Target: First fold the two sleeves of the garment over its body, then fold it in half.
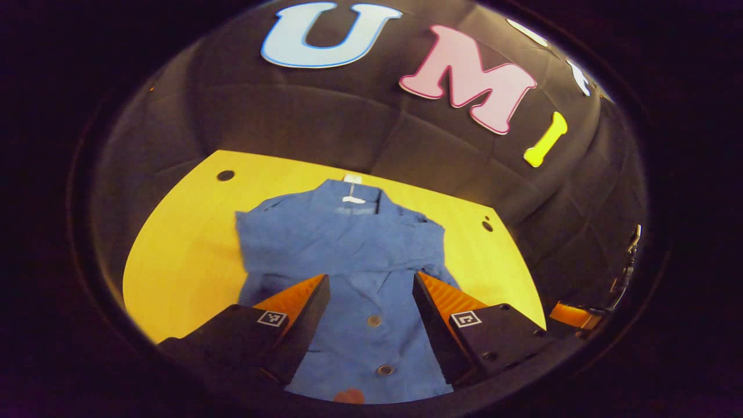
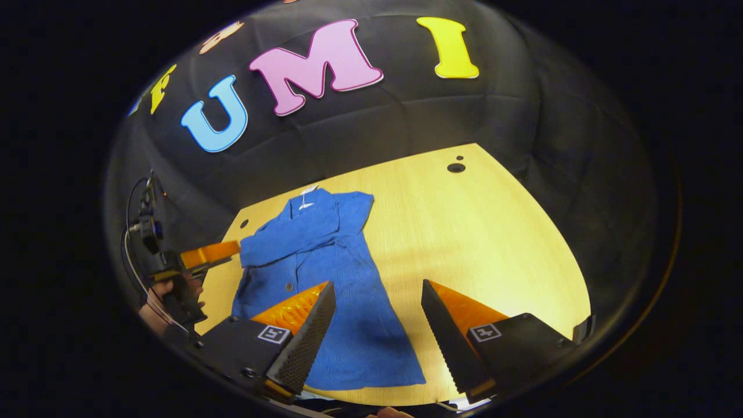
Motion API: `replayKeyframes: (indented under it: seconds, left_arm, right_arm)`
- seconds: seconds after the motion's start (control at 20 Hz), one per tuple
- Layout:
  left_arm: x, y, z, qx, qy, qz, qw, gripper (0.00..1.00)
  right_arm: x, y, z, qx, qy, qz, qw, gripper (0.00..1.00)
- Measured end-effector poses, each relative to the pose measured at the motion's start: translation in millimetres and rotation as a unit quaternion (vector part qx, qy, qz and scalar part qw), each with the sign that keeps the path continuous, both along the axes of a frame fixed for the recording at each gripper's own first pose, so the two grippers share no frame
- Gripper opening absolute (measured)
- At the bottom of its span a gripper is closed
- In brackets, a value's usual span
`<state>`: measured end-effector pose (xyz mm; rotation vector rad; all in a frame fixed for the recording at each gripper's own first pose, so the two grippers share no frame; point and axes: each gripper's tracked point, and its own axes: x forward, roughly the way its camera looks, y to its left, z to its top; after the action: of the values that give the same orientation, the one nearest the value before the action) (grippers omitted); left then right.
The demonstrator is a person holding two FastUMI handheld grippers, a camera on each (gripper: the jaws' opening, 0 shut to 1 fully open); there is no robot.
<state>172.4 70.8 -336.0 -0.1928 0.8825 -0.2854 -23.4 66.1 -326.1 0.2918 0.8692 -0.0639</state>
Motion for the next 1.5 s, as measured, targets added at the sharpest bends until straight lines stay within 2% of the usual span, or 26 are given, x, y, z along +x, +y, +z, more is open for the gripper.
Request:
replayKeyframes:
  seconds: [0.1,0.3,0.5,0.55,0.7,0.75,0.9,0.95,1.0,1.1,1.15,1.25,1.5]
  left_arm:
    - [-36,44,-26,0.031,0.037,0.032,0.998,0.85]
    - [-111,90,-62,0.066,0.121,0.067,0.988,0.85]
    - [-152,105,-83,0.063,0.176,0.083,0.979,0.83]
    - [-160,110,-89,0.066,0.191,0.084,0.976,0.85]
    - [-184,128,-106,0.103,0.226,0.078,0.966,0.86]
    - [-187,128,-111,0.117,0.233,0.074,0.963,0.88]
    - [-196,127,-121,0.144,0.246,0.061,0.957,0.85]
    - [-200,127,-123,0.149,0.254,0.056,0.954,0.88]
    - [-200,127,-122,0.150,0.256,0.056,0.953,0.86]
    - [-198,124,-123,0.148,0.257,0.055,0.953,0.85]
    - [-199,123,-124,0.148,0.262,0.056,0.952,0.88]
    - [-199,120,-124,0.142,0.268,0.054,0.951,0.85]
    - [-199,101,-125,0.144,0.272,0.031,0.951,0.83]
  right_arm:
    - [-14,-1,-18,-0.010,0.035,0.010,0.999,0.96]
    - [-47,4,-59,-0.017,0.118,0.033,0.992,0.96]
    - [-69,13,-88,-0.033,0.183,0.060,0.981,0.96]
    - [-77,13,-93,-0.042,0.196,0.067,0.977,0.96]
    - [-86,12,-106,-0.061,0.216,0.081,0.971,0.97]
    - [-89,11,-110,-0.068,0.228,0.085,0.967,0.97]
    - [-96,9,-118,-0.086,0.244,0.096,0.961,0.97]
    - [-98,8,-120,-0.091,0.249,0.099,0.959,0.97]
    - [-100,7,-123,-0.093,0.253,0.101,0.958,0.97]
    - [-104,5,-128,-0.095,0.260,0.100,0.956,0.97]
    - [-107,3,-131,-0.096,0.265,0.098,0.954,0.97]
    - [-111,1,-138,-0.100,0.270,0.095,0.953,0.97]
    - [-118,11,-149,-0.102,0.290,0.105,0.946,0.97]
